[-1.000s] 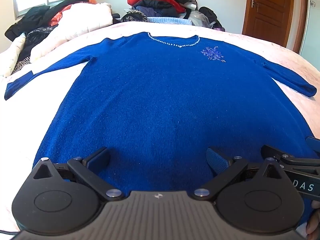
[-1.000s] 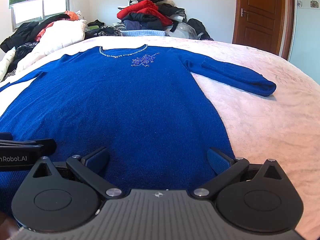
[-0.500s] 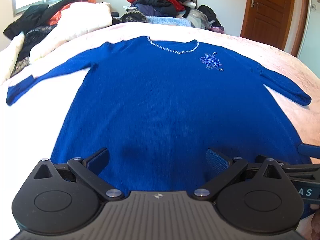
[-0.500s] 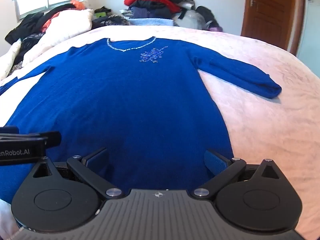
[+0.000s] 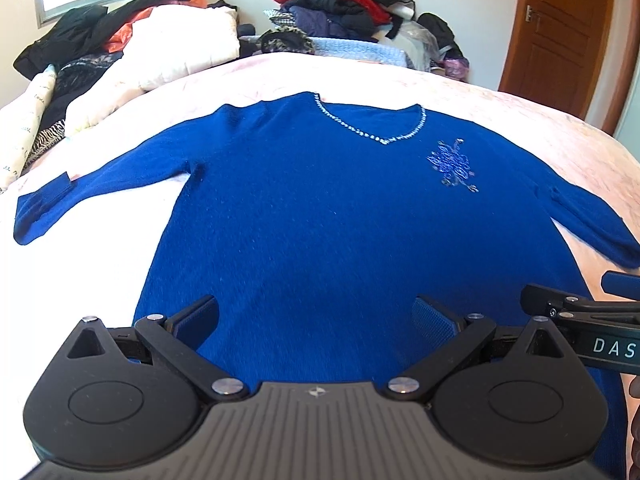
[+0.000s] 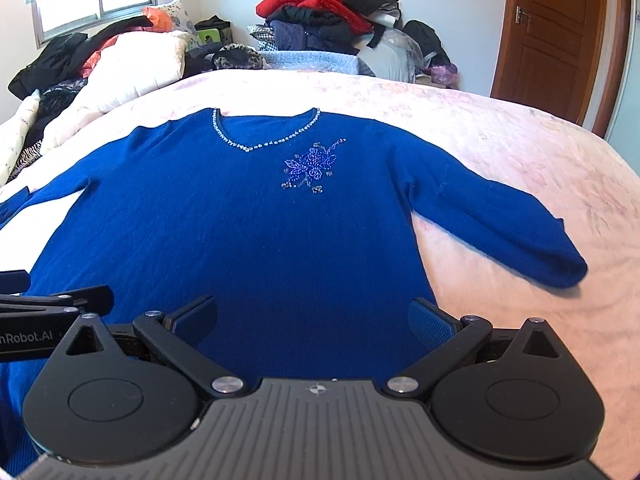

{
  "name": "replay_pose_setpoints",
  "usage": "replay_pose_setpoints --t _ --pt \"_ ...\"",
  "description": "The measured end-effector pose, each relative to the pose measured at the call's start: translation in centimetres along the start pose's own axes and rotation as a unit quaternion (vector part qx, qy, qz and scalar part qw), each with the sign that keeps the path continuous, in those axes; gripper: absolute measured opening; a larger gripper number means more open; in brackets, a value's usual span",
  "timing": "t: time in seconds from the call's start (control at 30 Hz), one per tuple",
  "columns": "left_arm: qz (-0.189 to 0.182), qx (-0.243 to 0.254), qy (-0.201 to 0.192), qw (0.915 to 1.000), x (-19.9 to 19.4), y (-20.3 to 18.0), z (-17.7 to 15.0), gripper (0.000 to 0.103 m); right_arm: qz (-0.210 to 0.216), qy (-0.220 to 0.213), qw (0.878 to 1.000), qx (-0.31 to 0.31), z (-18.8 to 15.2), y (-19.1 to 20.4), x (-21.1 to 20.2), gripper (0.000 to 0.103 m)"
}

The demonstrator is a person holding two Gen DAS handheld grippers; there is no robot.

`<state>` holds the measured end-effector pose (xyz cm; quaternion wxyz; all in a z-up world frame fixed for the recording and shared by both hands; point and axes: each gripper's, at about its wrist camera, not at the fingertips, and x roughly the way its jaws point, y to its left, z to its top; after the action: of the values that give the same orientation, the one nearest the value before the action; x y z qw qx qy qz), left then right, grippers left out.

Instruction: Fold small clothes

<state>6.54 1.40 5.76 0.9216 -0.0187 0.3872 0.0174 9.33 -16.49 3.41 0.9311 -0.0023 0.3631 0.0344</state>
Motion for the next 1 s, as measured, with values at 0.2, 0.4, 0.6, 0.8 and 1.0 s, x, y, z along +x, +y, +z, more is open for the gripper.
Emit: replay_pose_setpoints --t 0.2,0.4,0.6,0.8,1.0 --pt "0.005 -0.002 0.009 0.9999 0.9 0.3 0.7 0.103 0.002 0.006 1.000 0.002 0.7 -0.3 1.3 0.103" --pt "0.005 -0.001 0.007 1.0000 1.0 -0.1 1.7 0.103 0.004 0.011 1.000 0.002 1.1 -0.2 1.9 0.103" --pt "0.000 0.006 -0.027 0.9996 -0.5 -0.1 3.8 0.103 0.007 -0.016 1.000 -0.008 2.6 0.0 1.1 0.103" --pt "-0.001 0.039 -0.103 0.9939 -3.5 -0.3 8.7 0.103 0.022 -0.060 0.997 -0.049 6.3 -0.1 -0.8 0.103" --pt "-0.018 0.036 -0.185 0.9818 -8.0 0.2 16.8 0.103 0.033 -0.115 0.987 -0.103 15.6 -1.1 -4.8 0.103"
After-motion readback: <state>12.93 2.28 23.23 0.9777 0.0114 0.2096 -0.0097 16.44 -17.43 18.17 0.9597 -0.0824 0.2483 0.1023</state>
